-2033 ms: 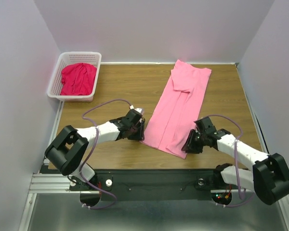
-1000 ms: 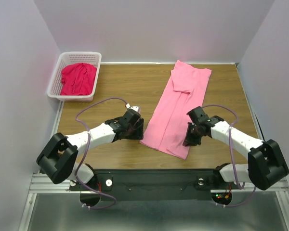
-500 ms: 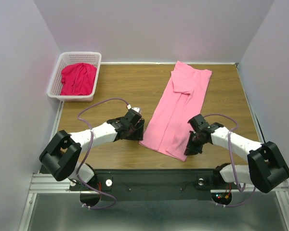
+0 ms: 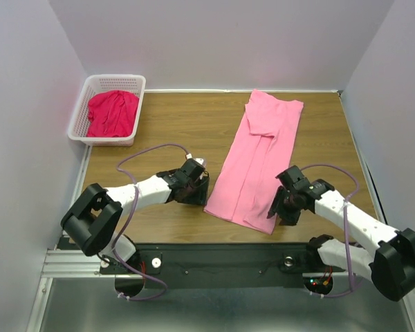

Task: Fold and stack the t-shirts
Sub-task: Fold the tshirt

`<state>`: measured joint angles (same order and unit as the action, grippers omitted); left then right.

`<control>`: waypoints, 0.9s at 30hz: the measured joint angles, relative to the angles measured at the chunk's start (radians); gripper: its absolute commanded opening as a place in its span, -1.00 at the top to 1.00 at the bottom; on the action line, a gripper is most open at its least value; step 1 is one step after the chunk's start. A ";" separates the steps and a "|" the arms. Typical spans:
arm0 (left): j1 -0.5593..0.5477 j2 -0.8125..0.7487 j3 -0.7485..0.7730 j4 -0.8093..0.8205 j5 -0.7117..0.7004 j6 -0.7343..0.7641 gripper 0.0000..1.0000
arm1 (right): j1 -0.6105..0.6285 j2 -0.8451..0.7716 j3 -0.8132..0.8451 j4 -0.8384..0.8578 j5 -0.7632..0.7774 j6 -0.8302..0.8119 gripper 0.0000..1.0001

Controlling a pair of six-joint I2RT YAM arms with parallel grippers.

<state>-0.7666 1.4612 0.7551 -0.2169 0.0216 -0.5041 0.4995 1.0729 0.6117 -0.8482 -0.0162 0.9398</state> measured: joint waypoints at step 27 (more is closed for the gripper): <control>-0.098 0.057 0.018 0.049 0.009 -0.005 0.13 | 0.000 0.011 -0.106 0.027 -0.048 0.088 -0.17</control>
<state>-0.8646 1.5181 0.7734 -0.1677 0.0307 -0.5091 0.4995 1.0843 0.5056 -0.8211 -0.0647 1.0279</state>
